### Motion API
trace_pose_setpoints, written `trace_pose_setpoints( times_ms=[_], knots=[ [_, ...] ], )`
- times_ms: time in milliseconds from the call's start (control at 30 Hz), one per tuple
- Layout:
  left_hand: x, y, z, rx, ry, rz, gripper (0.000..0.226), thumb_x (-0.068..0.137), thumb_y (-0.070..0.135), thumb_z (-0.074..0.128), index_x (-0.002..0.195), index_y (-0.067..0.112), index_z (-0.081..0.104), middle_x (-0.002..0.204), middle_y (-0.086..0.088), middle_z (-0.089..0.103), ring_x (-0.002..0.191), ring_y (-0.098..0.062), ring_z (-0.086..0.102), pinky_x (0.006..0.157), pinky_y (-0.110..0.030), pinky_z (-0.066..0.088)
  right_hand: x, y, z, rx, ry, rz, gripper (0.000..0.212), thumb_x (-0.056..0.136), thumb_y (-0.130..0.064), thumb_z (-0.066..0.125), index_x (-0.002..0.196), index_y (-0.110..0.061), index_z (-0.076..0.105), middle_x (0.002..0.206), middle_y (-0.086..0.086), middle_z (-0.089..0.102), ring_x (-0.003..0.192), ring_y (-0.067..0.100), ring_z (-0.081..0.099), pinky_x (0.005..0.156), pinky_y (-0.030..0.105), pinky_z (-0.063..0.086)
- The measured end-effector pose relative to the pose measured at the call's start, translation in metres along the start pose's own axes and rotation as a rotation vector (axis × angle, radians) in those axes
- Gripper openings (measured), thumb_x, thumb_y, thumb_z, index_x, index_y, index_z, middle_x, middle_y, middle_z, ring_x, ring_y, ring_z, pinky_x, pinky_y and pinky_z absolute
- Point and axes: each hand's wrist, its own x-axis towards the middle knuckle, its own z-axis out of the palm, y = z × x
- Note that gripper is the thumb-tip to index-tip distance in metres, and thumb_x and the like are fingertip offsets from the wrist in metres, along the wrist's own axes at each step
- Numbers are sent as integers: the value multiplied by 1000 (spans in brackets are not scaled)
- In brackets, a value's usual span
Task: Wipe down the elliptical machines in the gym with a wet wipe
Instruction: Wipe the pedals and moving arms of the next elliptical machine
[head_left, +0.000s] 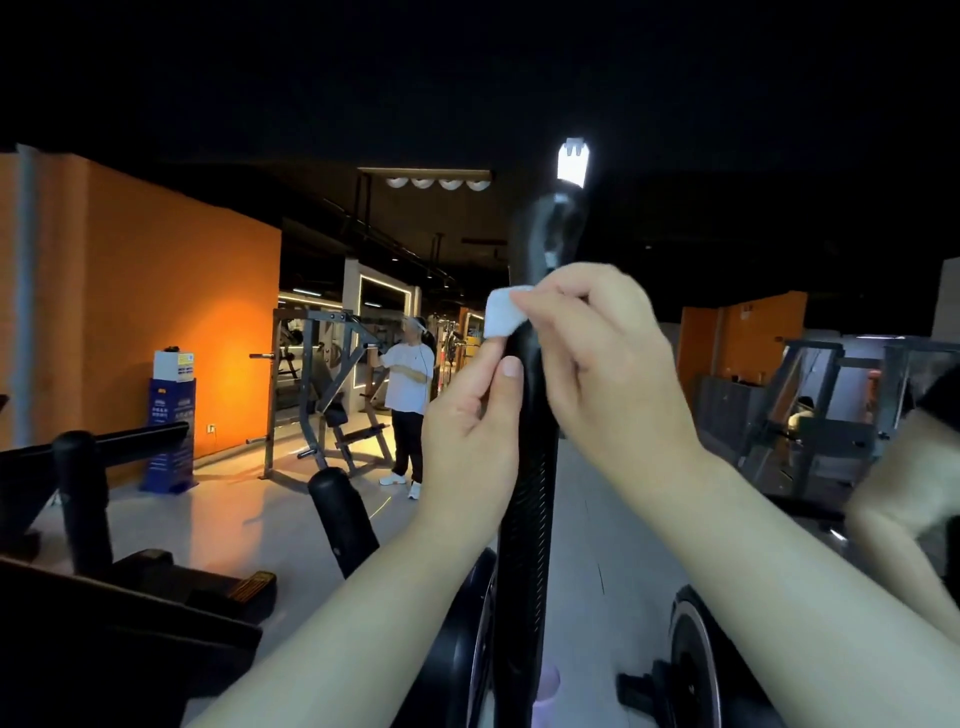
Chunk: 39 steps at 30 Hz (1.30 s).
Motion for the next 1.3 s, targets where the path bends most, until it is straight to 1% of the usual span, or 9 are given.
trace_pose_setpoints(
  times_ms=[233, 333, 400, 567, 667, 800, 933, 1067, 1300],
  knots=[
    [-20, -16, -12, 2, -38, -97, 41, 107, 15, 52, 145, 31, 55, 105, 23, 64, 99, 12, 59, 95, -15, 49, -72, -15, -2, 152, -30, 175, 18, 98, 2, 57, 111, 3, 69, 107, 10, 60, 100, 23, 59, 89, 31, 49],
    [-39, -28, -22, -20, -69, -133, 41, 105, 21, 53, 145, 30, 53, 140, 13, 61, 134, -1, 52, 118, -36, 38, -120, -27, 0, 134, -164, 130, 25, 92, 12, 61, 114, 4, 70, 110, 15, 61, 100, 31, 61, 89, 38, 50],
    [-50, -35, -24, -34, -72, -176, 40, 107, 14, 51, 144, 31, 51, 133, 20, 64, 132, 1, 53, 113, -29, 43, -126, -24, -2, 117, -214, 118, 27, 93, 8, 58, 117, 3, 70, 113, 16, 62, 102, 33, 61, 90, 38, 50],
    [-69, -43, -28, -18, -49, -245, 44, 105, 7, 52, 144, 26, 52, 121, 20, 71, 123, 1, 60, 104, -22, 47, -131, -29, -5, 134, -180, 225, 24, 98, -2, 54, 116, 3, 69, 113, 14, 61, 104, 32, 60, 92, 34, 49],
    [-80, -48, -34, -2, -70, -238, 42, 107, 10, 50, 148, 18, 49, 144, 8, 59, 139, -6, 48, 120, -35, 37, -180, -45, -2, 116, -274, 187, 24, 94, 8, 57, 113, 3, 70, 113, 13, 61, 101, 30, 61, 97, 27, 47],
    [-97, -60, -40, 20, -81, -272, 42, 107, 11, 49, 150, 10, 48, 151, 2, 52, 142, -5, 45, 121, -30, 33, -214, -54, -4, 131, -456, 92, 35, 106, -8, 38, 119, 0, 69, 118, 9, 57, 104, 27, 59, 90, 33, 51],
    [-114, -72, -43, 17, -89, -328, 42, 108, 10, 47, 150, 10, 48, 146, 2, 58, 140, -11, 49, 122, -40, 34, -188, -47, -5, 102, -280, 249, 23, 95, 3, 58, 115, 3, 70, 112, 16, 63, 101, 31, 60, 98, 18, 39],
    [-123, -78, -46, 13, -69, -370, 41, 107, 11, 49, 147, 14, 52, 144, 0, 58, 139, -11, 50, 122, -43, 33, -213, -56, -1, 123, -307, 275, 23, 100, -4, 54, 114, 3, 71, 112, 15, 62, 102, 28, 59, 101, 13, 36],
    [-139, -79, -47, -40, -63, -387, 40, 106, 7, 49, 146, 8, 51, 148, -3, 56, 137, -5, 50, 116, -21, 37, -228, -60, -6, 154, -379, 276, 29, 89, 10, 61, 115, -1, 71, 112, 13, 59, 99, 29, 59, 91, 19, 45]
  ],
)
